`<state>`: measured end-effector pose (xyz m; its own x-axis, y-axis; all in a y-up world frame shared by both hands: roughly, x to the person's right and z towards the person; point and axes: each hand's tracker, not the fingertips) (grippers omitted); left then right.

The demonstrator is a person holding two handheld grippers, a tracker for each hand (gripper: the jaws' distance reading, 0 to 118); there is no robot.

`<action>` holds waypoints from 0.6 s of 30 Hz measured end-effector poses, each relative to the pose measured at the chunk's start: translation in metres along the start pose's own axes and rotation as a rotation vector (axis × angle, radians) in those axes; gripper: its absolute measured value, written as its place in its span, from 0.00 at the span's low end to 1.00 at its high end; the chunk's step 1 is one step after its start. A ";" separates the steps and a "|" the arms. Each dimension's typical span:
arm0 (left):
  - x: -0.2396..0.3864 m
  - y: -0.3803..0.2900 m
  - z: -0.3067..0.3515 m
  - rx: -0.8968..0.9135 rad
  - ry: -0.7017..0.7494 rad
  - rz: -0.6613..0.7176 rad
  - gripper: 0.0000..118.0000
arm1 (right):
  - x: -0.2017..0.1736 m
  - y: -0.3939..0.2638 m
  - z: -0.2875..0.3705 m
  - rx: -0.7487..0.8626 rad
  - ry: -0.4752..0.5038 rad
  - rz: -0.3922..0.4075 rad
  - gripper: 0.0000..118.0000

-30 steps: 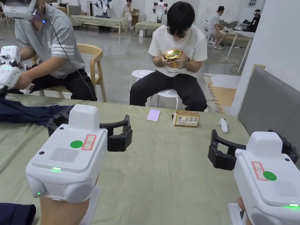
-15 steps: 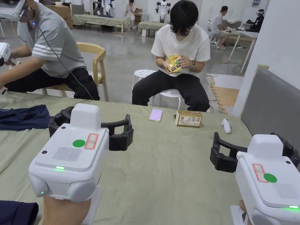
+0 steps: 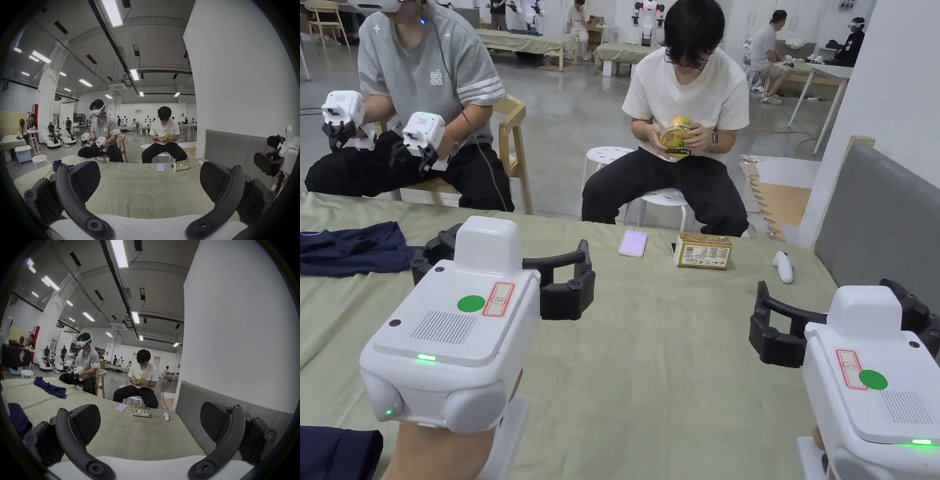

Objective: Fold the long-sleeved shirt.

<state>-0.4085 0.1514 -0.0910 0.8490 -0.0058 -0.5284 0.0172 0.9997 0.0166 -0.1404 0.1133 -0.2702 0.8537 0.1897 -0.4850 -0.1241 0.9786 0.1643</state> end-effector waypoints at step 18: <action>0.004 0.012 -0.015 -0.083 0.205 0.004 0.94 | 0.000 -0.003 -0.001 -0.009 -0.004 0.001 1.00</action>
<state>-0.4126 0.1640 -0.1063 0.7234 -0.0058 -0.6904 -0.0362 0.9983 -0.0463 -0.1403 0.1104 -0.2712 0.8553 0.1904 -0.4819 -0.1295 0.9791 0.1569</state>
